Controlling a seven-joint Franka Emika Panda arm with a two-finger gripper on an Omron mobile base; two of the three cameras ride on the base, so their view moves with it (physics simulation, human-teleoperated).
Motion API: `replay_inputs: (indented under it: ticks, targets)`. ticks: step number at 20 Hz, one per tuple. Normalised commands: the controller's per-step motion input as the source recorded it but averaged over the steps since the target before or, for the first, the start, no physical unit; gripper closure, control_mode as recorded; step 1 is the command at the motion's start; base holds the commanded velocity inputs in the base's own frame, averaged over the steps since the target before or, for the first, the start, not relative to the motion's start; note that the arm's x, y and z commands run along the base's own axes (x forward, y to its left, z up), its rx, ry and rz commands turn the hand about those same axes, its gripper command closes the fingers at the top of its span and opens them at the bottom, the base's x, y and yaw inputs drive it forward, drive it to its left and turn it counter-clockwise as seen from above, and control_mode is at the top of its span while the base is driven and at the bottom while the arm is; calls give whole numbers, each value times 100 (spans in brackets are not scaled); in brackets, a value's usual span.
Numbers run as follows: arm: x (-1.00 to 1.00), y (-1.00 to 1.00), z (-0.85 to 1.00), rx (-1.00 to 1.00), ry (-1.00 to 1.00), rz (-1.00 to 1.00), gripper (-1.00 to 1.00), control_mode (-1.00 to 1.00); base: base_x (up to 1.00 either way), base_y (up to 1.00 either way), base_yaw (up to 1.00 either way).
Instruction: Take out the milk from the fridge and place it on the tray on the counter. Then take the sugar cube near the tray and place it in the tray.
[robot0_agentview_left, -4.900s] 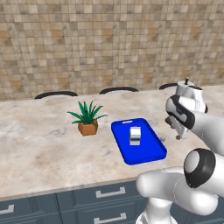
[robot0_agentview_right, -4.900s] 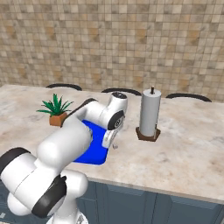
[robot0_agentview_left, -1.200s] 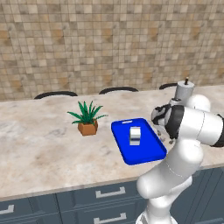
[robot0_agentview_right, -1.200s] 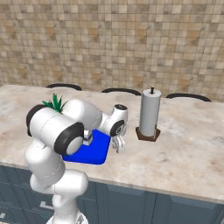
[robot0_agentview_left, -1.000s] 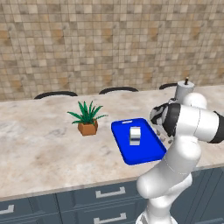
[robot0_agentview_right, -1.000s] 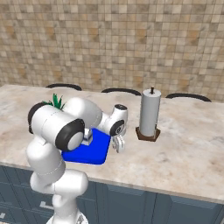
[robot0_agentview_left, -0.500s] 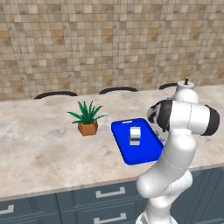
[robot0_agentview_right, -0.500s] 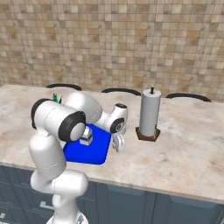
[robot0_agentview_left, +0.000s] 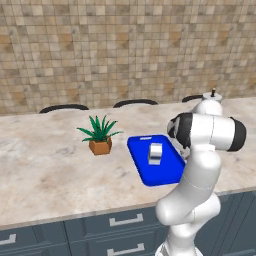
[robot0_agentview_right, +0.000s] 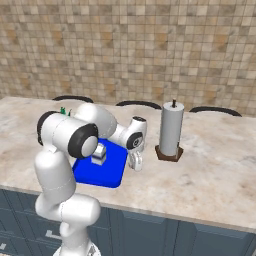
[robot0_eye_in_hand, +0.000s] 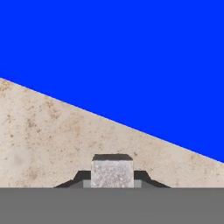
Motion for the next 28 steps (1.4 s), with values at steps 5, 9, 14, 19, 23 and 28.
replay_inputs:
  ticks: [5, 9, 14, 19, 23, 28]
  targets:
    - [0, 0, -2, 0, 0, -4, 100, -100, 0, 0, 0]
    - [-15, -9, 31, 0, -1, -6, 100, -100, 0, 0, 0]
    - [-31, 0, 68, 0, -11, -2, 100, -100, 0, 0, 0]
    - [-58, 7, 60, 0, -13, 0, 100, -100, 0, 0, 0]
    - [-80, 50, 20, -6, -17, -5, 100, -100, 0, 0, 0]
    - [-9, 57, 25, -9, -6, -5, 100, -100, 0, 0, 0]
